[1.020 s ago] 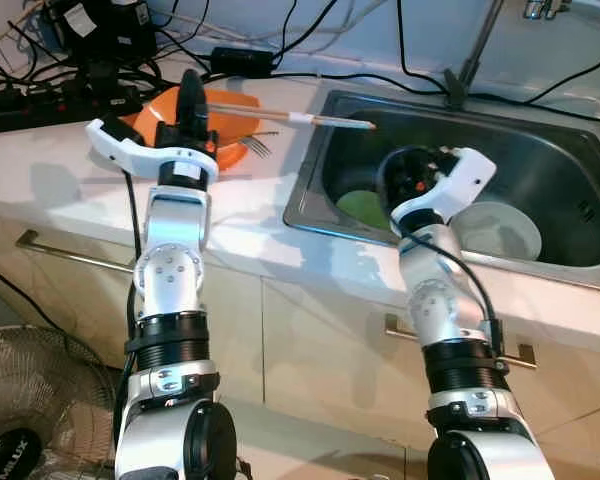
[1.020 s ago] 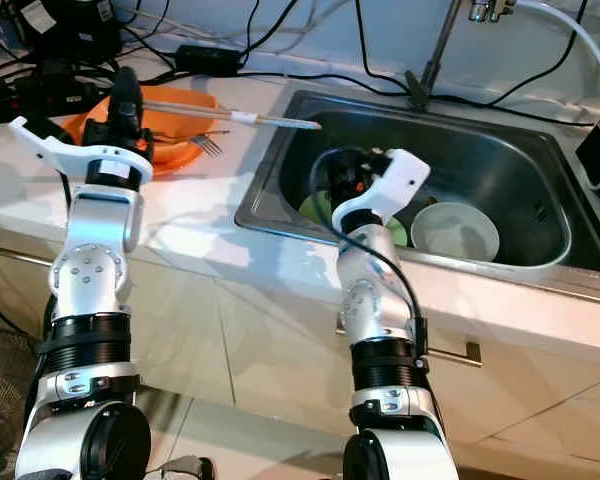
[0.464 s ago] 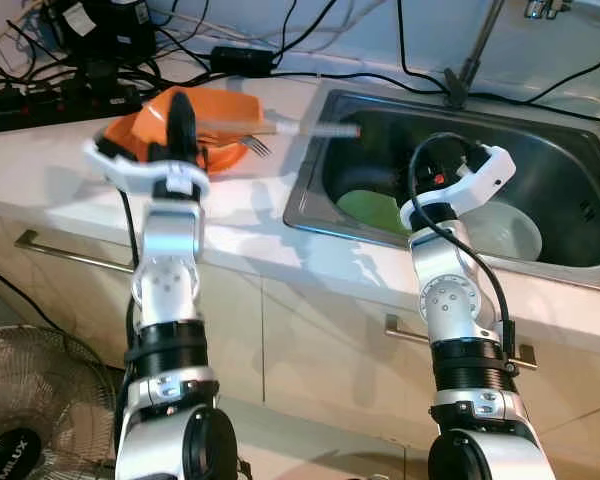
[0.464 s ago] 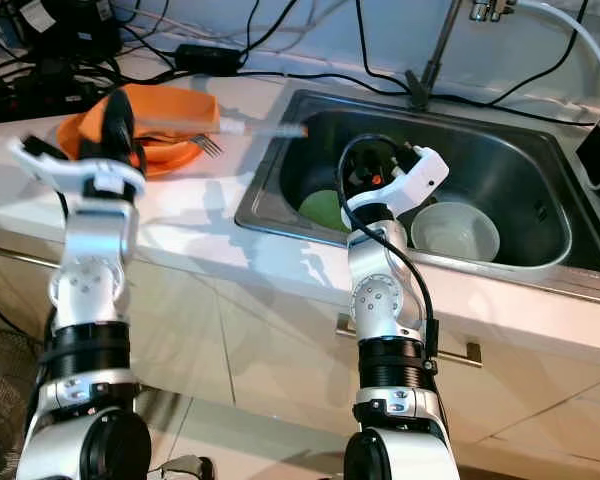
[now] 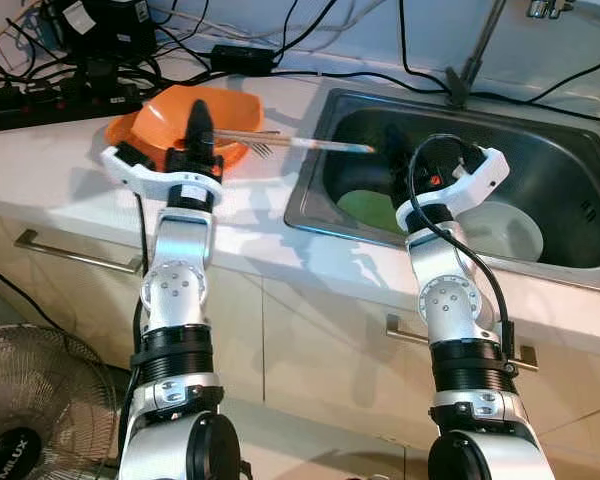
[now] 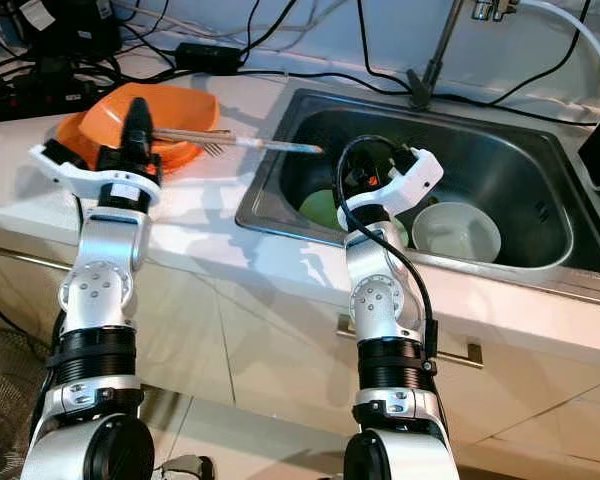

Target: Kitchen organization

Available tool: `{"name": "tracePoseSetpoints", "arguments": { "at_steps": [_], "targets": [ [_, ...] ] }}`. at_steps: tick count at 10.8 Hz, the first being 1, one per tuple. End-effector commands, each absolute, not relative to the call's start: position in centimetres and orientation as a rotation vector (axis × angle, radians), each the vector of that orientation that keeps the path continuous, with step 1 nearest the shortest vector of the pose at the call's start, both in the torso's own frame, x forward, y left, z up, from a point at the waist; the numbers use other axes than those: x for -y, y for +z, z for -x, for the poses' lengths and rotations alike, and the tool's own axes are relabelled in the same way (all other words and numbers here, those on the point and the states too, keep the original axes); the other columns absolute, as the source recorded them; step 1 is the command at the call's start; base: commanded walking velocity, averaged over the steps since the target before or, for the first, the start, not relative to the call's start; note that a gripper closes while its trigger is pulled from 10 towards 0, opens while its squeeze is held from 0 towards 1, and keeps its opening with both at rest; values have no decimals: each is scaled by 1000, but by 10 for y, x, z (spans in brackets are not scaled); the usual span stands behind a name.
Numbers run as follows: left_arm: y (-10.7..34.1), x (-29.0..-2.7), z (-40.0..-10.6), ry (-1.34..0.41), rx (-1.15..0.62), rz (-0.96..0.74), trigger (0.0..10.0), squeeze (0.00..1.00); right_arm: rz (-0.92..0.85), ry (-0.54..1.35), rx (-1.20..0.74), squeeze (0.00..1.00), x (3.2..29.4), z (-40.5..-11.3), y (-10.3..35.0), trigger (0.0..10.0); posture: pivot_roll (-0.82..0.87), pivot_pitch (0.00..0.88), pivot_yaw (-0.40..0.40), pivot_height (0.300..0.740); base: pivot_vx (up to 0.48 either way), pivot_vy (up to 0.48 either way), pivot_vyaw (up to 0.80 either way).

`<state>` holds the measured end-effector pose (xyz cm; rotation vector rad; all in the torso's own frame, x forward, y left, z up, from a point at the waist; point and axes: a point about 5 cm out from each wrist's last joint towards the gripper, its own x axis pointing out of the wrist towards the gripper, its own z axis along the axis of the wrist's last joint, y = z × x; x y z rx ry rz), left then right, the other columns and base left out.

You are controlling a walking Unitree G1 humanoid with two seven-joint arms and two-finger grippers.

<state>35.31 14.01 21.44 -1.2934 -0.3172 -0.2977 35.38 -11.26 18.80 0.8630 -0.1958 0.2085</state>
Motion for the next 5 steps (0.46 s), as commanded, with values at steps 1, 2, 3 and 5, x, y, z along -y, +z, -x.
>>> {"name": "tracePoseSetpoints", "arguments": {
  "at_steps": [1,2,3,5],
  "targets": [
    [214,-122,-350,-347,274,1312,10000,0,-937,229,168,0,95,-348,182,10000,54,60,-36,740,0,0,0],
    [216,-122,-349,-352,262,1289,10000,0,-936,227,170,0,95,-348,182,10000,56,61,-34,740,0,0,0],
    [216,-126,-347,-355,251,1265,10000,0,-936,227,170,0,96,-347,182,10000,57,63,-33,740,0,0,0],
    [206,-133,-340,-354,195,1173,10000,0,-930,227,165,0,97,-347,181,10000,63,65,-34,740,0,0,0]
  ]
}}
